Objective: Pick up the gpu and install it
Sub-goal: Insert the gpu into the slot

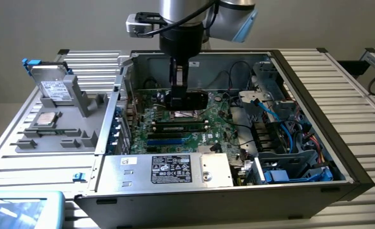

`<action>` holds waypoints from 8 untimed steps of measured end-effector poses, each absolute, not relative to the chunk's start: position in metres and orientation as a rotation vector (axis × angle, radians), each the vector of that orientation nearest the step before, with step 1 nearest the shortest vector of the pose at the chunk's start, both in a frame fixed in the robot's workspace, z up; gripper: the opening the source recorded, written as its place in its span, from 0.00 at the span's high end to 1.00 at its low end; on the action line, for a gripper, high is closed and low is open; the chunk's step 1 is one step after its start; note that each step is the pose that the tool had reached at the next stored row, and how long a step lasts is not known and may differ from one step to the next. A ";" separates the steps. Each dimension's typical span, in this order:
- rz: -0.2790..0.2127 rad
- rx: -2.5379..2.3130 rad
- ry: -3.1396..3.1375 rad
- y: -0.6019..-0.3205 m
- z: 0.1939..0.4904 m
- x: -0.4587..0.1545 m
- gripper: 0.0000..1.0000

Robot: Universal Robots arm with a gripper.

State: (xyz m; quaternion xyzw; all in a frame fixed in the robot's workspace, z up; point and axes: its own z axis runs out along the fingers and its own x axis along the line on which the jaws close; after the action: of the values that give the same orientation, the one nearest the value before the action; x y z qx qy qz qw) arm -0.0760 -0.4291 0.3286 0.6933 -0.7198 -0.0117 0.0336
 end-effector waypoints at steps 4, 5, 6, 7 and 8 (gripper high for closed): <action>-0.033 2.129 -2.210 -0.430 0.326 -0.076 0.71; -0.033 2.129 -2.210 -0.430 0.325 -0.076 0.71; -0.031 2.128 -2.210 -0.430 0.325 -0.076 0.71; -0.027 2.130 -2.212 -0.430 0.324 -0.077 0.71; -0.023 2.132 -2.214 -0.430 0.323 -0.079 0.71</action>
State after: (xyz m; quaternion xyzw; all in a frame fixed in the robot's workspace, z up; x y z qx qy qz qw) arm -0.0786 -0.4300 0.3229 0.6932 -0.7199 -0.0076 0.0340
